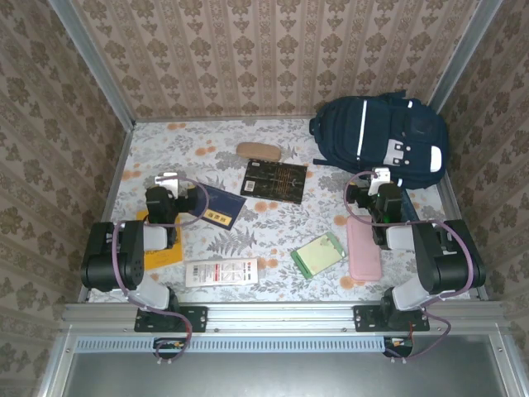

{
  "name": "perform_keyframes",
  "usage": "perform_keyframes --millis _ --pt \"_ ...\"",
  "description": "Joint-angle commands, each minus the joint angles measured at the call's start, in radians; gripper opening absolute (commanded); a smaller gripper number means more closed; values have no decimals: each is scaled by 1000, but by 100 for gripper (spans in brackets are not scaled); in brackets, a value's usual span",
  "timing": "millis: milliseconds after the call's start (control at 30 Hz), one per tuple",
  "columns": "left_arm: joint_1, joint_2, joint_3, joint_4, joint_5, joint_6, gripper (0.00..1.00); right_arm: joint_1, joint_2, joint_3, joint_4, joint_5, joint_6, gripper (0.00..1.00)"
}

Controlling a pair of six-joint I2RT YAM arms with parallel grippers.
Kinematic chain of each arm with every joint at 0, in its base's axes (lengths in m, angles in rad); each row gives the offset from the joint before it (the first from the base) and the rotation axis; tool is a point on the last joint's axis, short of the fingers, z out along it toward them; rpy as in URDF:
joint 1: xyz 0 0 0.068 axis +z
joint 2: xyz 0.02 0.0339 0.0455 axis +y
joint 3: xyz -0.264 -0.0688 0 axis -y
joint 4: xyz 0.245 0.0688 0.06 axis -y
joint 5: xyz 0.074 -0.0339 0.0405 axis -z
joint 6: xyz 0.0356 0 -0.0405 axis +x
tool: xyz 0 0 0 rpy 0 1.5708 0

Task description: Pack the student bag

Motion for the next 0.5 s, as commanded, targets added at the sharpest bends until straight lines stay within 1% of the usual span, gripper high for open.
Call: perform_keyframes --millis 0,467 --pt "-2 -14 7 1 7 3 100 -5 5 14 -11 -21 -8 100" --pt "-1 -12 9 0 12 2 100 -5 7 17 -14 -20 -7 100"
